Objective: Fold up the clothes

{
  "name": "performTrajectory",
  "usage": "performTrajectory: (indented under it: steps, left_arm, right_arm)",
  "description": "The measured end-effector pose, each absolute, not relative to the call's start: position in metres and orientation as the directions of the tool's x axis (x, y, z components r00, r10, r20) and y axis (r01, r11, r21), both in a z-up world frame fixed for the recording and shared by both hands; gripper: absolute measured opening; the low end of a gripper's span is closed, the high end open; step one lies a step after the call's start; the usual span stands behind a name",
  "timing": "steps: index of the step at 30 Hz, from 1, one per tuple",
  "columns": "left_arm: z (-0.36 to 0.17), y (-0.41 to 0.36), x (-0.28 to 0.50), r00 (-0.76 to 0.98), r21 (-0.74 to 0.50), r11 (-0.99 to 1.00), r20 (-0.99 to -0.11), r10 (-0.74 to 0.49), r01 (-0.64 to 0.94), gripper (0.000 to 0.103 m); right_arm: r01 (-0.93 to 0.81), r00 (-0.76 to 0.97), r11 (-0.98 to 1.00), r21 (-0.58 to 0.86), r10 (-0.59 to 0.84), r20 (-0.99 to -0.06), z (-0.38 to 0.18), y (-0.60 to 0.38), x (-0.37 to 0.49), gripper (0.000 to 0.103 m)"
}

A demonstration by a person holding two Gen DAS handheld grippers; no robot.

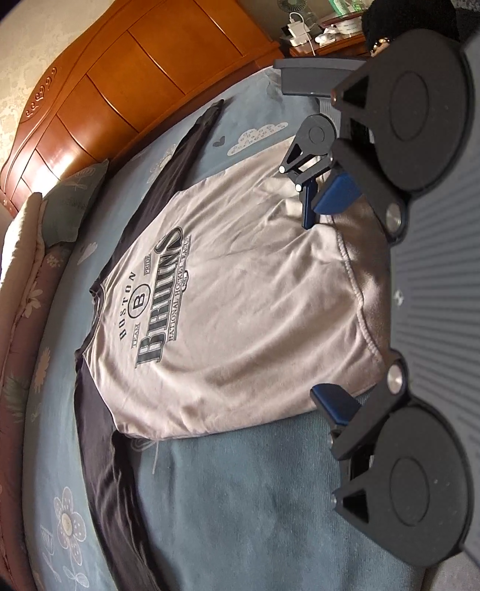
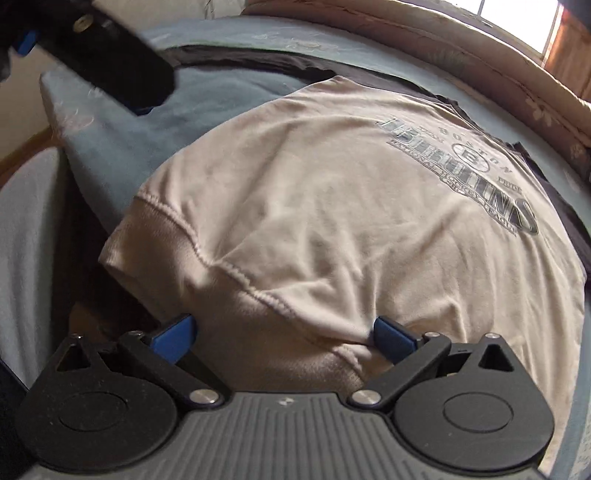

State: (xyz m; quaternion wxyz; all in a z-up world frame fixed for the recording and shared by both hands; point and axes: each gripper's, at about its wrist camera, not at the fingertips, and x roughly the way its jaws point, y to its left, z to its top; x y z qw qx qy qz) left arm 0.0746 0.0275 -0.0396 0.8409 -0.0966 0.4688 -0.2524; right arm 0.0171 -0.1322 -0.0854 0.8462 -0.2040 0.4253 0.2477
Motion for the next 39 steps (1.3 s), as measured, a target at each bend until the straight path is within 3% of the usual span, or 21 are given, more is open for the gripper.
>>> performTrajectory:
  steps: [5, 10, 16, 22, 28, 32, 36, 39]
  left_arm:
    - [-0.037, 0.030, 0.072, 0.443, -0.413, 0.845, -0.722, -0.531, 0.340, 0.097]
    - [-0.044, 0.039, 0.070, 0.450, -0.433, 0.852, -0.724, -0.523, 0.293, 0.097]
    - [-0.044, 0.043, 0.068, 0.452, -0.423, 0.860, -0.732, -0.510, 0.286, 0.097]
    - [-0.050, 0.037, 0.079, 0.430, -0.429, 0.853, -0.738, -0.521, 0.297, 0.097]
    - [-0.053, 0.007, 0.107, 0.421, -0.392, 0.839, -0.735, -0.532, 0.376, 0.097]
    - [-0.070, -0.009, 0.118, 0.384, -0.418, 0.817, -0.733, -0.561, 0.397, 0.097]
    - [-0.102, -0.015, 0.115, 0.294, -0.448, 0.819, -0.779, -0.554, 0.357, 0.097]
    - [-0.111, -0.007, 0.099, 0.290, -0.471, 0.799, -0.759, -0.583, 0.375, 0.100]
  right_arm:
    - [-0.617, 0.558, 0.779, -0.110, 0.335, -0.760, -0.060, -0.134, 0.010, 0.103]
    - [-0.621, 0.557, 0.774, -0.121, 0.327, -0.764, -0.060, -0.125, 0.027, 0.103]
    - [-0.535, 0.481, 0.842, 0.067, 0.370, -0.795, -0.074, -0.133, 0.060, 0.103]
    - [-0.504, 0.451, 0.849, 0.160, 0.417, -0.789, -0.073, -0.157, 0.038, 0.103]
    - [-0.282, 0.592, 0.951, 0.129, 0.279, -0.756, -0.055, -0.214, 0.058, 0.103]
    - [-0.189, 0.560, 0.973, 0.134, 0.218, -0.799, -0.077, -0.239, 0.066, 0.103]
    - [-0.229, 0.571, 0.970, 0.085, 0.205, -0.795, -0.084, -0.237, 0.053, 0.103]
    - [-0.248, 0.572, 0.966, 0.075, 0.209, -0.793, -0.083, -0.239, 0.049, 0.103]
